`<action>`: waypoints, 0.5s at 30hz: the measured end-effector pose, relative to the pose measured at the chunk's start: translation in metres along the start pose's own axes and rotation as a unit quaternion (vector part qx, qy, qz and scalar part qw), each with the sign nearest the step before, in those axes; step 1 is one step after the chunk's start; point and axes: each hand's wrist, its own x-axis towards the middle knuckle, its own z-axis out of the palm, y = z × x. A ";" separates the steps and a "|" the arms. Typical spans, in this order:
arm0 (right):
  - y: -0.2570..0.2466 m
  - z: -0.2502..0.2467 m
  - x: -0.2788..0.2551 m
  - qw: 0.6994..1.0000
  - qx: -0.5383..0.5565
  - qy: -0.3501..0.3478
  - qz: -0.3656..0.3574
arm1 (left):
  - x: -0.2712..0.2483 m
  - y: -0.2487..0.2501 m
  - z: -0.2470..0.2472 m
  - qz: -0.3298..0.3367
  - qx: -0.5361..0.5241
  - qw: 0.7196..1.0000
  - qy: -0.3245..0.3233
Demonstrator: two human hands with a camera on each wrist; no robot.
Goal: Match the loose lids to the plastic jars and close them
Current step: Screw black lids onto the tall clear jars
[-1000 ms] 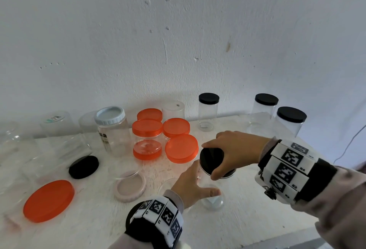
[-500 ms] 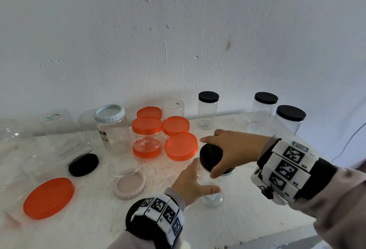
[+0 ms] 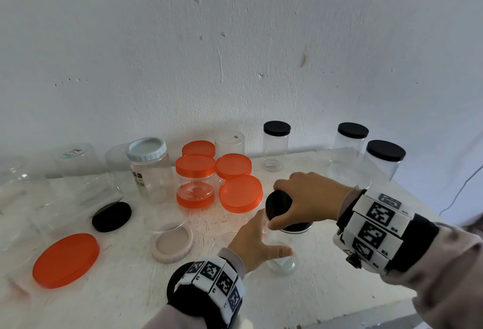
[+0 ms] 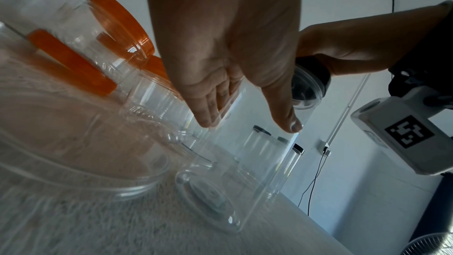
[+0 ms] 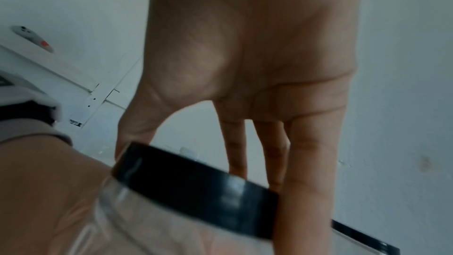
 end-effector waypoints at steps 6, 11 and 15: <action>0.002 -0.014 0.001 0.994 0.003 -0.105 -0.006 | -0.001 0.001 -0.002 -0.009 -0.001 1.000 -0.006; 0.007 -0.012 0.003 0.995 0.016 -0.088 -0.035 | 0.000 0.001 -0.003 -0.007 -0.003 1.000 -0.009; 0.011 -0.012 0.005 0.994 0.022 -0.095 -0.053 | -0.001 0.001 -0.003 -0.002 -0.013 1.000 -0.006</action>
